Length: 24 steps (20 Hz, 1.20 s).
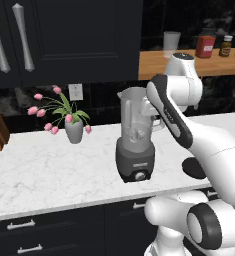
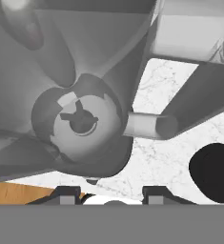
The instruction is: Close the lid blender by securely placing the lid on top.
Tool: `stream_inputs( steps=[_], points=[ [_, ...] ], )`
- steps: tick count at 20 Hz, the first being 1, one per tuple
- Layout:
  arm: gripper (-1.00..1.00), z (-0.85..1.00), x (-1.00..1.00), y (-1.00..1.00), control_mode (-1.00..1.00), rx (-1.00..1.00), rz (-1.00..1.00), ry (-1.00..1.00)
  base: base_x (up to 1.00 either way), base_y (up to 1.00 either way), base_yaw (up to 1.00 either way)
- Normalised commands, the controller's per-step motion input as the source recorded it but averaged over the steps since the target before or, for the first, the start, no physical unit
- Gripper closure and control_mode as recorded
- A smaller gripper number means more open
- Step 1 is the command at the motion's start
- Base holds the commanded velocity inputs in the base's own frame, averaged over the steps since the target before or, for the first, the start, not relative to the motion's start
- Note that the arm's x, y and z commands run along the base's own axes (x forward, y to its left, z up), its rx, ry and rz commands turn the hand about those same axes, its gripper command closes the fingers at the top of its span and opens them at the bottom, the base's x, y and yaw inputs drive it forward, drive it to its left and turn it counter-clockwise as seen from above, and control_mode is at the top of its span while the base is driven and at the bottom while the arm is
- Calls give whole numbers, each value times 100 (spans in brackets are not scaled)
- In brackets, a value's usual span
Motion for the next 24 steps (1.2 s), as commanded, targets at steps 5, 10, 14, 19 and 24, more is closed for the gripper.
stream_inputs(
  steps=[5,10,14,19,24],
  points=[
    [-100,-1,-15,-1,-100,0,-7,-3,0,0,0],
    [-100,-3,-21,-15,-100,0,-19,0,0,0,0],
    [-100,-11,-8,-51,-100,3,-32,-2,0,0,0],
    [-100,-17,-9,-60,-100,9,-32,-4,0,0,0],
    [-100,-31,0,-71,-100,8,-32,0,0,0,0]
  ],
)
